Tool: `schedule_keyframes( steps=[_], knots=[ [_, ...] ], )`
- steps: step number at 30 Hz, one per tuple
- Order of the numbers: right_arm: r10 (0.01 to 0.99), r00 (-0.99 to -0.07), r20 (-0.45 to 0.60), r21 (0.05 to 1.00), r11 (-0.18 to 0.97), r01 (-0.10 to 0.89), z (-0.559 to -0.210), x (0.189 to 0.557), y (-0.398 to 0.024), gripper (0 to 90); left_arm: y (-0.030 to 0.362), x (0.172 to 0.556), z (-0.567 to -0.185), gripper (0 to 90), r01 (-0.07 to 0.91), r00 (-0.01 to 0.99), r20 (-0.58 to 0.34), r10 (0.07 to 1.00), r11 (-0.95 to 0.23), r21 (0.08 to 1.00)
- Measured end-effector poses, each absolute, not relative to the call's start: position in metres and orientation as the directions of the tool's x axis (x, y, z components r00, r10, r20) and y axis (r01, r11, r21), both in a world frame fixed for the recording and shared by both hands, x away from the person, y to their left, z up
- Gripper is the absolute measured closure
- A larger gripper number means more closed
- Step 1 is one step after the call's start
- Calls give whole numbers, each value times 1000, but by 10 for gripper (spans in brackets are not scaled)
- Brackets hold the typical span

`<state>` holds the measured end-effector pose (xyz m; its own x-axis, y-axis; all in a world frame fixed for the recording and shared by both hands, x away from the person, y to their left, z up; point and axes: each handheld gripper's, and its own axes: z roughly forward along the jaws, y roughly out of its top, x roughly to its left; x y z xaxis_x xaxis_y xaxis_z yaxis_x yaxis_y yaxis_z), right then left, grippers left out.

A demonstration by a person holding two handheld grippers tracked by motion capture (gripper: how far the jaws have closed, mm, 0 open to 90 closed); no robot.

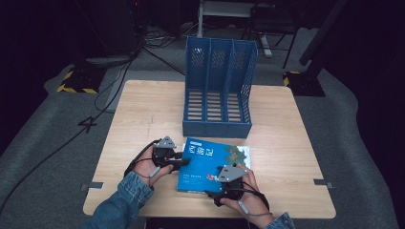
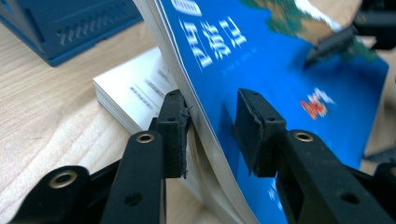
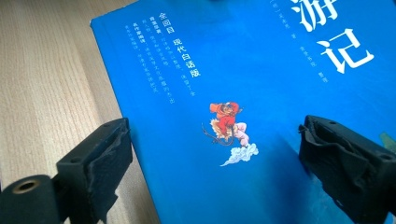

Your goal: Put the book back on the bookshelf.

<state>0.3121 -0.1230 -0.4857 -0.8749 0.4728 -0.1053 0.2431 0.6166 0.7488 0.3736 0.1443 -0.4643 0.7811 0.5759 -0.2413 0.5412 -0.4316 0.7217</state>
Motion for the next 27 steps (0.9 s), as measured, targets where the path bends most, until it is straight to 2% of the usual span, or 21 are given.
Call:
schedule_keyframes(
  steps=[4, 7, 9, 12, 14, 16, 18, 24, 27],
  knots=[
    [469, -876, -112, 743, 624, 240, -485, 312, -122, 96, 147, 373, -468, 644, 520, 798, -233, 556, -440, 732],
    [458, -880, -127, 738, 637, 225, -486, 312, -120, 83, 136, 370, -470, 600, 392, 861, -121, 494, -492, 777],
    [450, -882, -142, 736, 644, 210, -487, 313, -119, 76, 131, 368, -471, 572, 386, 855, -96, 510, -501, 775],
    [446, -885, -135, 736, 642, 212, -486, 314, -118, 77, 135, 368, -474, 563, 405, 843, -120, 524, -474, 782],
    [444, -886, -133, 739, 640, 210, -486, 315, -117, 76, 140, 367, -478, 572, 442, 826, -167, 538, -435, 785],
    [431, -889, -154, 729, 657, 192, -487, 314, -116, 72, 145, 365, -476, 624, 469, 825, -207, 525, -433, 770],
    [422, -890, -172, 718, 673, 180, -487, 314, -115, 69, 149, 362, -473, 658, 466, 840, -210, 500, -469, 750],
    [408, -896, -174, 703, 688, 177, -487, 312, -111, 23, 150, 360, -472, 683, 510, 837, -282, 469, -482, 713],
    [402, -899, -174, 699, 693, 174, -485, 311, -109, 56, 151, 360, -465, 757, 528, 829, -313, 463, -464, 711]
  ],
)
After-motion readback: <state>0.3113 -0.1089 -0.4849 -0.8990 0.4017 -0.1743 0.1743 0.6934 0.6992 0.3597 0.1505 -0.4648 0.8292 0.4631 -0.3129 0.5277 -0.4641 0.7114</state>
